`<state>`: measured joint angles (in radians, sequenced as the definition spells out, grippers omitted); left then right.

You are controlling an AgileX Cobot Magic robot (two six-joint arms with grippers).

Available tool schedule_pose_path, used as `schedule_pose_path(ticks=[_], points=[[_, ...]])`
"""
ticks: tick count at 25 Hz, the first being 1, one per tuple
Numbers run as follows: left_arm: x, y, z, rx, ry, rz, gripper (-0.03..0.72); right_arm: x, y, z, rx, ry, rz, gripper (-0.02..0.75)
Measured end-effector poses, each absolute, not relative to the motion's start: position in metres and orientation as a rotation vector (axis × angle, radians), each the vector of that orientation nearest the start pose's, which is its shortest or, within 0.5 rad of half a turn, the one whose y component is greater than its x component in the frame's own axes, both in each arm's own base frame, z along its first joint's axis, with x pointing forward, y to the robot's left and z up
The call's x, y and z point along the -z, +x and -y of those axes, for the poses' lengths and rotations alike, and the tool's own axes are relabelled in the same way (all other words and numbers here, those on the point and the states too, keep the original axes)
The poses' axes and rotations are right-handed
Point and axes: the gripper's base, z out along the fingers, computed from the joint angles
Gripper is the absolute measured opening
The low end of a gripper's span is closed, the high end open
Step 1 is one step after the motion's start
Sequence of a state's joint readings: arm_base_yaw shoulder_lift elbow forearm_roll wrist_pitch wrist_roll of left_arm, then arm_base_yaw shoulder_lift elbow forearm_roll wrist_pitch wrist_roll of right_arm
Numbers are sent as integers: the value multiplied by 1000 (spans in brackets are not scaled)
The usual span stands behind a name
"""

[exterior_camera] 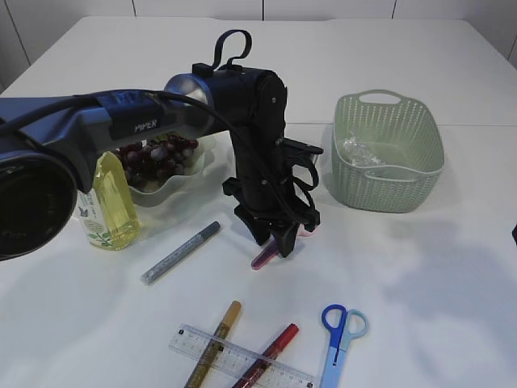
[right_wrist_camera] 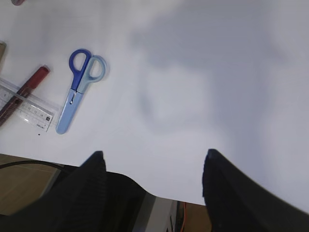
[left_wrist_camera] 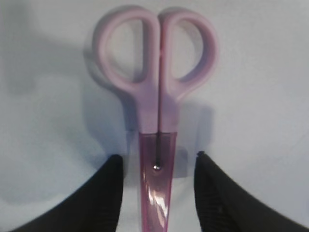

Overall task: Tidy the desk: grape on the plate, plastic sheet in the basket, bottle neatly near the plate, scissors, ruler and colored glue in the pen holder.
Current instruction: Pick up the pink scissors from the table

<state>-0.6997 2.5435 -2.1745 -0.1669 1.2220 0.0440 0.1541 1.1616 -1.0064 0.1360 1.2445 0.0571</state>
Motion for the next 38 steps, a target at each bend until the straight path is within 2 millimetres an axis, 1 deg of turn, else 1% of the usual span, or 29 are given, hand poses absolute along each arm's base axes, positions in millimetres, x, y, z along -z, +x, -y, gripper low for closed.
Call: schedule_pose_path(ticks=[11,16,21,35,38], points=[[-109,382,338,250,1045,-2936,342,-315,194,-42,-233,-101,-2888,491],[-107,380,341,200,1063,-2923,342,-315,194,-42,-233,-101,-2888,491],[-106,378,343,146,1039,-2926,337,-315,194,-42,-233,-101,-2888,490],[-104,379,342,125,1033,-2927,329,-315,194,-42,-233,-104,-2888,490],[-104,380,342,119,1035,-2925,286,-315,194,-42,-232,-107,-2888,490]])
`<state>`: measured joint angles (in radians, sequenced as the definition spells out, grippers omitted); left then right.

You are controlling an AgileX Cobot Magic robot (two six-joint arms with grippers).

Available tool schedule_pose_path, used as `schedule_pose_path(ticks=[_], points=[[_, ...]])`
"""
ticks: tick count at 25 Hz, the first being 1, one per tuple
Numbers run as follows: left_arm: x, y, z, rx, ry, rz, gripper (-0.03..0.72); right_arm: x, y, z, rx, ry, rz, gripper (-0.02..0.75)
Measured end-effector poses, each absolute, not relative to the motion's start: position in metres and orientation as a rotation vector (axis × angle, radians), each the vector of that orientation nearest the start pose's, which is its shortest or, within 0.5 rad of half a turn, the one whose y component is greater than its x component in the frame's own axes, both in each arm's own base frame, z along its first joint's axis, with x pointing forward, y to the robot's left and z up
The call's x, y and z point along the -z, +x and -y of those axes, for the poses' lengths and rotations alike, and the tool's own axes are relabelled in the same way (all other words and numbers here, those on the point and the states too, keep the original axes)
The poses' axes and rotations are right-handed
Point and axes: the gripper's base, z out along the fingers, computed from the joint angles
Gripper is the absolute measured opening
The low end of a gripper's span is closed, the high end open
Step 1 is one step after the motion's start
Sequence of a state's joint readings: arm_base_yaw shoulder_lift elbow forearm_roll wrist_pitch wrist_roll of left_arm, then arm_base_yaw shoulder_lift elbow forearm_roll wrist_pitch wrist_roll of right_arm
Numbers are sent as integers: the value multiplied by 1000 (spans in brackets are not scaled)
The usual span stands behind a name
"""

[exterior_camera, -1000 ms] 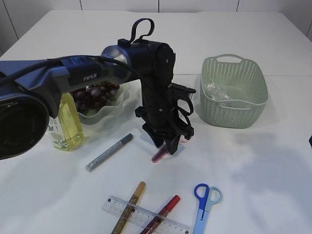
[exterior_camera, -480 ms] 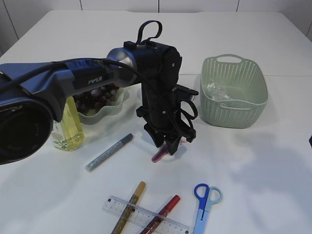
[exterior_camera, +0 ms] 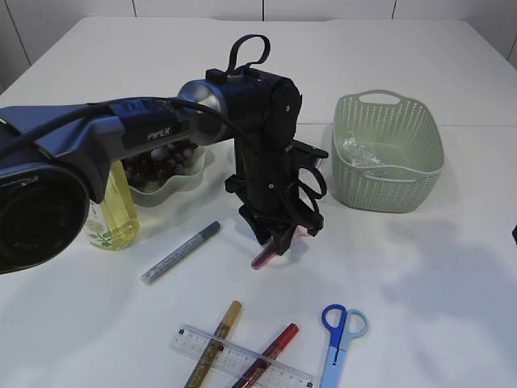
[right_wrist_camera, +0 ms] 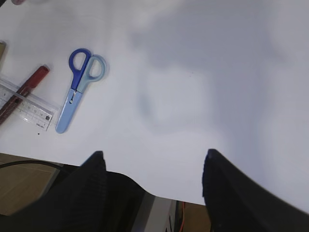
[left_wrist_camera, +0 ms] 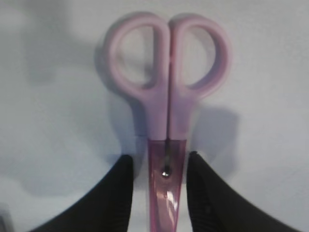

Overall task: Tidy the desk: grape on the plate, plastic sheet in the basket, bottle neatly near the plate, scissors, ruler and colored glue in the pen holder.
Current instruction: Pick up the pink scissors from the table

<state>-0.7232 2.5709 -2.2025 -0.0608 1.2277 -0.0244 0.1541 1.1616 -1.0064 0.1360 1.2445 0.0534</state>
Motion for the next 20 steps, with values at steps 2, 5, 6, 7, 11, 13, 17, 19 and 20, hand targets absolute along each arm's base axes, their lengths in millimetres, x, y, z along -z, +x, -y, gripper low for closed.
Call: schedule_pose_path(ticks=[2,5,6,7,11,13,17,19,20], points=[[-104,380,342,118,1035,-2925,253,-315,194,-42,-232,-107,-2888,490],[-104,380,342,118,1035,-2925,235,-315,194,-42,-232,-107,-2888,490],[-104,380,342,118,1035,-2925,233,-315,194,-42,-232,-109,-2888,491],[-104,380,342,116,1036,-2924,232,-315,194,-42,-232,-109,-2888,491],[-104,380,342,107,1038,-2922,228,-315,194,-42,-232,-109,-2888,491],[-104,380,341,102,1039,-2920,217,-315,194,-42,-232,-109,-2888,491],[-104,381,341,94,1041,-2917,167,-315,194,-42,-229,-112,-2888,490],[-104,381,341,92,1042,-2919,161,-315,194,-42,-229,-112,-2888,490],[-104,381,341,92,1042,-2919,160,-315,194,-42,-229,-112,-2888,490]])
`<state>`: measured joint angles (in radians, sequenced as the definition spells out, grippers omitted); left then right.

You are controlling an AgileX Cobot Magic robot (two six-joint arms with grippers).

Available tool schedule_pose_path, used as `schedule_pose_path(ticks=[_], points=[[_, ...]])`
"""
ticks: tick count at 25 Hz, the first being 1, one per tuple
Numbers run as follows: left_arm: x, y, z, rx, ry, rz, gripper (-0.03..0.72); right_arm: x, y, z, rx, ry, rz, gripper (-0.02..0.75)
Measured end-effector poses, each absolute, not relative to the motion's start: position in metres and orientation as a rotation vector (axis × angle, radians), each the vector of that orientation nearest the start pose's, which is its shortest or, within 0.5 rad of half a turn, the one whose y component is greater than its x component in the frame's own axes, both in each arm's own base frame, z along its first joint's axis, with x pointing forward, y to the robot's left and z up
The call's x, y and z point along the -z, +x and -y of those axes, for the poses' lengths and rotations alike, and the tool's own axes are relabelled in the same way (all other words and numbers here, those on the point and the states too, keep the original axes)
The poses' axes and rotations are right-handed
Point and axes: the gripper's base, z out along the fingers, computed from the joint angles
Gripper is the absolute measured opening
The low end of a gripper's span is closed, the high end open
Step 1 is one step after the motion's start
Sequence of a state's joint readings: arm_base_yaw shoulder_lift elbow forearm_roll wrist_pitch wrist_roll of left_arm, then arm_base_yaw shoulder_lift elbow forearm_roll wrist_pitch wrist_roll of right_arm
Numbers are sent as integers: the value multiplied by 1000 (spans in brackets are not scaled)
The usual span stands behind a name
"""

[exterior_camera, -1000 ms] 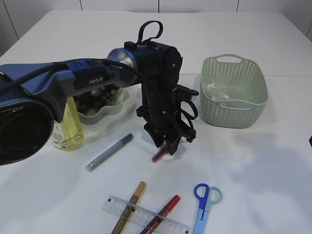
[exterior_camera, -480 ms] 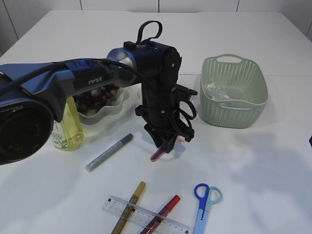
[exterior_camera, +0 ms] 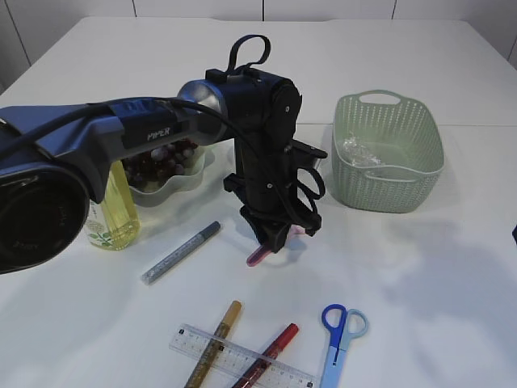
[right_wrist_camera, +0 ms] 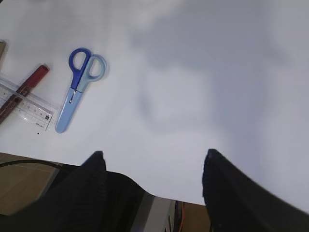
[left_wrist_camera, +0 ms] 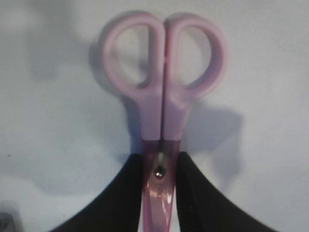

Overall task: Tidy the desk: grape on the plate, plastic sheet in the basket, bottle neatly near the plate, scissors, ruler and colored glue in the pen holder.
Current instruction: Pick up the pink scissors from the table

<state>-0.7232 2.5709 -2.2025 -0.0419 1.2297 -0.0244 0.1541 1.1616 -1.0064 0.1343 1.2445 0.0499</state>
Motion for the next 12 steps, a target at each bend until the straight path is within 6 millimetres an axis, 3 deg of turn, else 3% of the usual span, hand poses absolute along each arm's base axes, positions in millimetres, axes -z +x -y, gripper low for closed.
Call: schedule_pose_path(ticks=[12], points=[[-104,381,341,86,1041,-2918,127,-315,194,-42,-229,-115,-2887,490]])
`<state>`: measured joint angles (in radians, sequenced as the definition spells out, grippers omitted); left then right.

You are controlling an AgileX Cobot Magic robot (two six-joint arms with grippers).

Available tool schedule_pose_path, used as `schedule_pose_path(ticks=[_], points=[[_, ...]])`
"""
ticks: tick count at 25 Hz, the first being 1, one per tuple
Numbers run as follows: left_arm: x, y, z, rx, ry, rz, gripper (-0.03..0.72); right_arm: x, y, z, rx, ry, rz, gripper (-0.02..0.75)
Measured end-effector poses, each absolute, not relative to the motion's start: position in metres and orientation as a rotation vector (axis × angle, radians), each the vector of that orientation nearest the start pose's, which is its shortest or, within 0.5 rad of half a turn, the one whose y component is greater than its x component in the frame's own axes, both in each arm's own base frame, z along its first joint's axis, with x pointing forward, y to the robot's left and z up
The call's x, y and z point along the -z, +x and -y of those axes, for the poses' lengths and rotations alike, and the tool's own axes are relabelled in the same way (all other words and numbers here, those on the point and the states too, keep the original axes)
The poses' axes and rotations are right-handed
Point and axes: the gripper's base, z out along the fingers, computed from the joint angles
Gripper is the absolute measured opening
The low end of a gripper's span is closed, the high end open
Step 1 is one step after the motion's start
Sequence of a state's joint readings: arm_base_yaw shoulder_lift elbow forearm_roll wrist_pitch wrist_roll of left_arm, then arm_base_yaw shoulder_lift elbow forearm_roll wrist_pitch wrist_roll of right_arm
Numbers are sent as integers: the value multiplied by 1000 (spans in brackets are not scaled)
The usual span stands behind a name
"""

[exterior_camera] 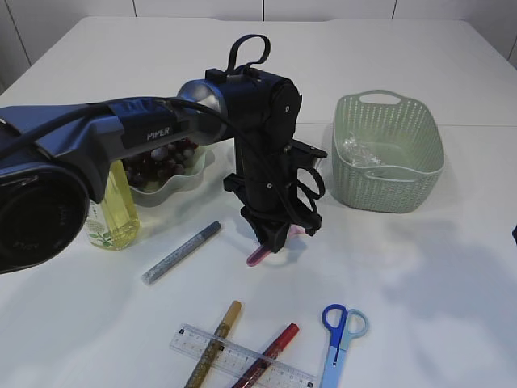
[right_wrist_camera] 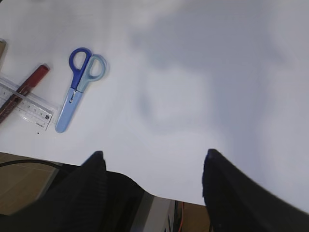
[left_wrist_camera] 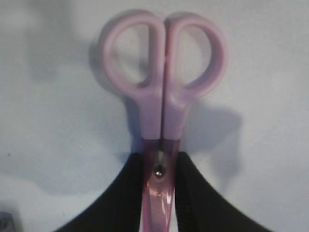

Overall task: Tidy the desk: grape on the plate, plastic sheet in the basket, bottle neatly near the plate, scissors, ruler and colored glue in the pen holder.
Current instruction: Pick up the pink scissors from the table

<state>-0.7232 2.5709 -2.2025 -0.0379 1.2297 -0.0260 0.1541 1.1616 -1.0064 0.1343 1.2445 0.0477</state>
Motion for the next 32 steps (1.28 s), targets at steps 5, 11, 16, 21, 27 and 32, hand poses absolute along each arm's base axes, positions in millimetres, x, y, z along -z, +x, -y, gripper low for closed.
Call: schedule_pose_path(ticks=[5,11,16,21,27,32], points=[[-104,381,340,78,1043,-2915,127,-315,194,-42,-229,-115,-2887,490],[-105,381,340,77,1025,-2919,127,-315,194,-42,-229,-116,-2887,490],[-108,380,340,90,976,-2931,128,-315,194,-42,-229,-116,-2887,490],[-109,378,343,152,939,-2954,128,-315,194,-42,-229,-116,-2887,490],[-110,377,344,179,916,-2968,128,-315,194,-42,-229,-118,-2887,490],[-120,375,343,192,907,-2961,128,-315,194,-42,-229,-118,-2887,490]])
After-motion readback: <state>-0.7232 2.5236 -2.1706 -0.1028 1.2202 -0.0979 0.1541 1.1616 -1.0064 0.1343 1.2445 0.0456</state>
